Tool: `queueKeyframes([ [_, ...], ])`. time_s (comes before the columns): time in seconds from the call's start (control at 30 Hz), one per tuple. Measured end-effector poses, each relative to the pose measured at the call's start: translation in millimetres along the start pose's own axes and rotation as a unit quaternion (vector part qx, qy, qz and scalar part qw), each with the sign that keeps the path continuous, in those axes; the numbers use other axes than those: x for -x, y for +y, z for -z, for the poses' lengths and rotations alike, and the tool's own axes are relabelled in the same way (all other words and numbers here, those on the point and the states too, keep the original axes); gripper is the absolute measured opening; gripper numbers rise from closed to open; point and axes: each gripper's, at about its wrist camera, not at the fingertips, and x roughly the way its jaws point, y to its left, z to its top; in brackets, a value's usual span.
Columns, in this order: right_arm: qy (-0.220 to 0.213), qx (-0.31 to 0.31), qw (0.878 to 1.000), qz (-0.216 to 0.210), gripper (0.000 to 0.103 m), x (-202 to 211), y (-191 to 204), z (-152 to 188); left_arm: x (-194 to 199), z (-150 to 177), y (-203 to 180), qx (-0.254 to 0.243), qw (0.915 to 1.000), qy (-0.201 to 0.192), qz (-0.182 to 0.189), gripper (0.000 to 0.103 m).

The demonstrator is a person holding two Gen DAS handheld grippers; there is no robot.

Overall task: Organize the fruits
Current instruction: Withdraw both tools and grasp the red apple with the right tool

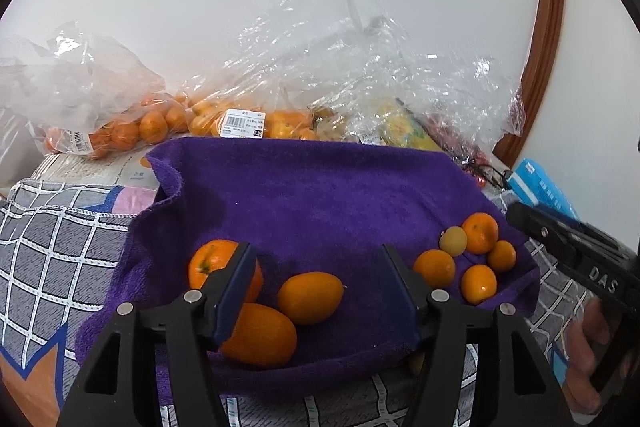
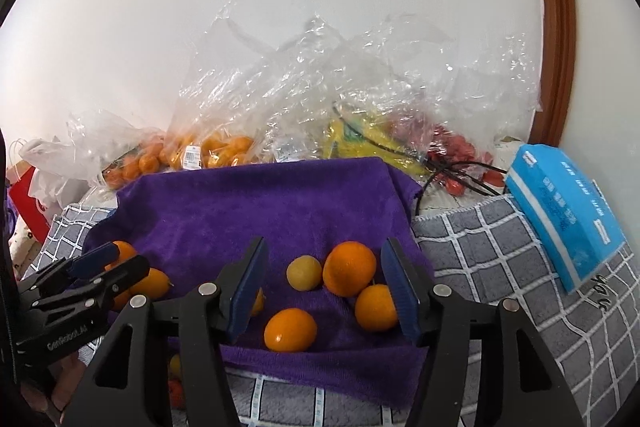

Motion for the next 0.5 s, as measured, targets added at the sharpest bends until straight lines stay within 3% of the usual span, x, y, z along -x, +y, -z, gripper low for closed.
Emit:
queueKeyframes([
  [0.3,0.02,-0.005,1.0,-0.019,0.056,38.8,19.3,19.8,38.2,-18.9,7.1,0.032,0.9987,-0.034,0.023,0.061],
  [0.43,0.035,0.004,0.999,-0.028,0.046,43.3,37.0,36.4,57.0,-22.9,16.1,0.035,0.9991,-0.021,0.016,0.061],
  [0.5,0.046,0.004,0.998,-0.037,0.042,41.6,45.0,46.5,64.4,-17.7,22.6,0.022,0.9996,-0.011,-0.014,0.061],
])
